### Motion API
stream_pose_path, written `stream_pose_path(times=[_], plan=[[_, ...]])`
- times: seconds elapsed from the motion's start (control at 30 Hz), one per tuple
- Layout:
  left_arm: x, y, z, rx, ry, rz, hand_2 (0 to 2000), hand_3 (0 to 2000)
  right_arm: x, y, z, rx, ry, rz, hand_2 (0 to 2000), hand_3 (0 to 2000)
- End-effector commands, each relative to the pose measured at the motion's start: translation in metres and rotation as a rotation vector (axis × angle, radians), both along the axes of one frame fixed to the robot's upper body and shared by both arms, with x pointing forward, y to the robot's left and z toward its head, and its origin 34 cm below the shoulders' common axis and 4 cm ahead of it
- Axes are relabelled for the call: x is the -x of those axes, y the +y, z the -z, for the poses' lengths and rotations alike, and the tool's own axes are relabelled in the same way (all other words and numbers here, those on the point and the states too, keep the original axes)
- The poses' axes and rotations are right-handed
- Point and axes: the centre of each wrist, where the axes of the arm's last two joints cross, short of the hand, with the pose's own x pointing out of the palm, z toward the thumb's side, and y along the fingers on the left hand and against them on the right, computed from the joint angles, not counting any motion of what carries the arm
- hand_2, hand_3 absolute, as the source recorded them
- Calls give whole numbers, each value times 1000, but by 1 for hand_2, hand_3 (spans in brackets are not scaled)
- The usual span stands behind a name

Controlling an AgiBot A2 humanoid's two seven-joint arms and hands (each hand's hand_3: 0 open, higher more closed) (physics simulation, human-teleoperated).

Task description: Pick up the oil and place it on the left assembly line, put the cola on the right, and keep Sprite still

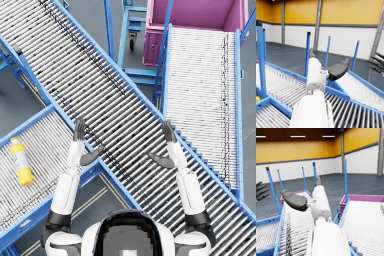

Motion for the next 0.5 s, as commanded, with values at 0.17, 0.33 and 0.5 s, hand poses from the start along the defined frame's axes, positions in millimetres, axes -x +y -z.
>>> stream_pose_path(times=[0.17,0.33,0.5], plan=[[0,0,0,1,1,0,0,0,0,0,0,0,1,0,0,0],[0,0,0,1,1,1,0,0,0,0,0,0,1,-1,0,0],[0,0,0,1,1,1,0,0,0,0,0,0,1,-1,0,0]])
